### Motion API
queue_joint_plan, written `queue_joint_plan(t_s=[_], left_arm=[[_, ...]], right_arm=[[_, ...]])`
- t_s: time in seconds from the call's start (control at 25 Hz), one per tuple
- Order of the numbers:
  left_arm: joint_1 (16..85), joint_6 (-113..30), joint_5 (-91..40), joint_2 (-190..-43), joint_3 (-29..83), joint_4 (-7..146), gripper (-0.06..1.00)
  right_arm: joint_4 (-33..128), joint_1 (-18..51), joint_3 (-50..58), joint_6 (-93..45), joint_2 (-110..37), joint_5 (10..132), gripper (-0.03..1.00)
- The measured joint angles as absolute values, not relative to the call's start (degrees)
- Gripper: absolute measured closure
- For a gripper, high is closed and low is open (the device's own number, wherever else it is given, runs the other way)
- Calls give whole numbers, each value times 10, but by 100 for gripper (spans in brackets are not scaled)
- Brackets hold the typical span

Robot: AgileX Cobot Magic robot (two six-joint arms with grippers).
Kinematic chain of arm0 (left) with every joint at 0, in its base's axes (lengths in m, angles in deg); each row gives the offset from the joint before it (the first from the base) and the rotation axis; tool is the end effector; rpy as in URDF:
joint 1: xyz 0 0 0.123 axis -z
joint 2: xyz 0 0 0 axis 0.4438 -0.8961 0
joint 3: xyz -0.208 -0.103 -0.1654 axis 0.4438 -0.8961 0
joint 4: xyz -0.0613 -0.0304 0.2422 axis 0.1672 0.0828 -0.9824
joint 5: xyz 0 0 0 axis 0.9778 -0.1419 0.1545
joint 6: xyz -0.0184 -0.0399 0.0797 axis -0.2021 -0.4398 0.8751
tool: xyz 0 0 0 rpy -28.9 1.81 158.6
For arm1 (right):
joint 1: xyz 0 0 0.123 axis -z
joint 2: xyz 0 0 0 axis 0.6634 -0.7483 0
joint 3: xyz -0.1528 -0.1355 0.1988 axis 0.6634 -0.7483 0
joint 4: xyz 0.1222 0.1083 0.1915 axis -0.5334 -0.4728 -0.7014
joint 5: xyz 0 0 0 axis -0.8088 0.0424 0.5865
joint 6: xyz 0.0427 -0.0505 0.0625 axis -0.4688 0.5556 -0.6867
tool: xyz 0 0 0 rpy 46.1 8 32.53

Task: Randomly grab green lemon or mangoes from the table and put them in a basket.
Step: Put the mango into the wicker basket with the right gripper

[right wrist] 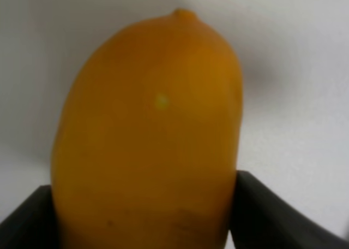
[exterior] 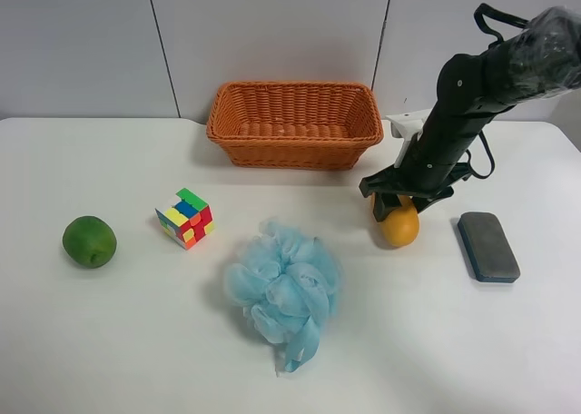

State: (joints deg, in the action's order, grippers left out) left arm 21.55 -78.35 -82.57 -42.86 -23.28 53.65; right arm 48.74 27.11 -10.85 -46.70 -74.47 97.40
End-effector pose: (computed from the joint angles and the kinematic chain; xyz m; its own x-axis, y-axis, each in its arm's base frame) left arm -0.0076 0.0024 0.2797 -0.4378 -0.0743 -0.8960 -0.1304 0.9913 -0.0185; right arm 0.3500 0.0964 0.1378 -0.9585 -0.1596 -0.2360 -0.1840 0.9792 0.0851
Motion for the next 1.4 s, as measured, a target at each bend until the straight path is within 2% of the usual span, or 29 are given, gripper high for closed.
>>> queue_joint_plan(t_s=[0.32,0.64,0.92,1.28,1.4], left_arm=[[216,-783,-826,-429,-233,536,0],[216,-783,-826,-429,-233,536,0],[216,-783,-826,-429,-233,536,0],[216,-783,-826,-429,-233,536,0],[216,-783,-826,-429,-233,536,0]], right_arm=[[445,265,-99,-467,-661,1027,35],[454,264,-3,-467,-568,1054,35],[473,264,10,-467,-624,842,35],[474,234,10,-463,-779,575,35],[474,224,10,-457,-815,528,35]])
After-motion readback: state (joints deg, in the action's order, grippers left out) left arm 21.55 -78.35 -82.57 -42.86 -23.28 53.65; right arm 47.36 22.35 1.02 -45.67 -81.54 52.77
